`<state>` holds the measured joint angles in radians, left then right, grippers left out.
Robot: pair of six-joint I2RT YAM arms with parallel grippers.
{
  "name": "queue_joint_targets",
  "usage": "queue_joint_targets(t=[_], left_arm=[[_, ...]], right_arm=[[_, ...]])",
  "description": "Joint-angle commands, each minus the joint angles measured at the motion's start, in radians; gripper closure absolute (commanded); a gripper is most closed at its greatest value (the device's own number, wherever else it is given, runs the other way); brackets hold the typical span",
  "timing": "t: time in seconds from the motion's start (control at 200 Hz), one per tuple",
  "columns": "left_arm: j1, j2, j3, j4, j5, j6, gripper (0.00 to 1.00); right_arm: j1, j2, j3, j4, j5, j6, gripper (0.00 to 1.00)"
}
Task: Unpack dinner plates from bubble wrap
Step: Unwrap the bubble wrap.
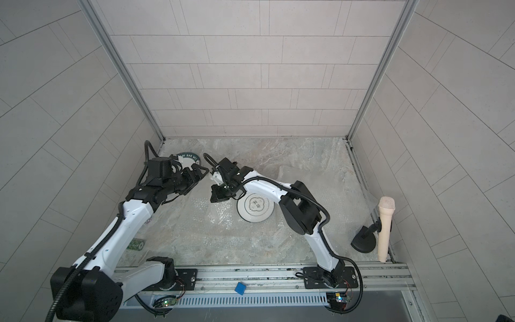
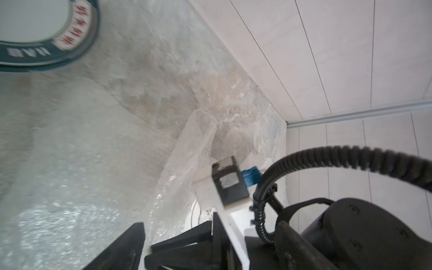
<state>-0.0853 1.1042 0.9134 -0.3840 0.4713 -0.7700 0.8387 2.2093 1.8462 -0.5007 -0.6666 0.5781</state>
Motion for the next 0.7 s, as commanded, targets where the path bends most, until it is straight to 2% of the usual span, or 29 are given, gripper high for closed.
queue_joint_targets(t=[0.0, 0.085, 0.205, 0.4, 0.575, 0.695], left_arm=[[0.021, -0.026, -0.019, -0.061, -0.053, -0.009, 0.08], [0.029, -0.024, -0.022, -0.061, -0.04, -0.009, 0.08], [0.037, -0.022, -0.024, -0.045, -0.022, -0.013, 0.08], [0.064, 0.009, -0.03, 0.022, 0.063, -0.048, 0.08], [0.066, 0.025, -0.01, 0.022, 0.112, -0.015, 0.08], [0.026, 0.048, 0.003, 0.006, 0.15, 0.02, 0.08]], right_arm=[[-0.007, 0.075, 0.08, -0.045, -0.044, 0.024, 0.72], [-0.007, 0.086, 0.121, -0.087, -0.029, 0.002, 0.43], [-0.011, 0.049, 0.122, -0.115, -0.02, -0.027, 0.2], [-0.016, -0.033, 0.141, -0.184, -0.052, -0.077, 0.06], [-0.043, -0.149, 0.101, -0.255, -0.01, -0.124, 0.04], [-0.096, -0.283, -0.019, -0.271, 0.098, -0.141, 0.05]])
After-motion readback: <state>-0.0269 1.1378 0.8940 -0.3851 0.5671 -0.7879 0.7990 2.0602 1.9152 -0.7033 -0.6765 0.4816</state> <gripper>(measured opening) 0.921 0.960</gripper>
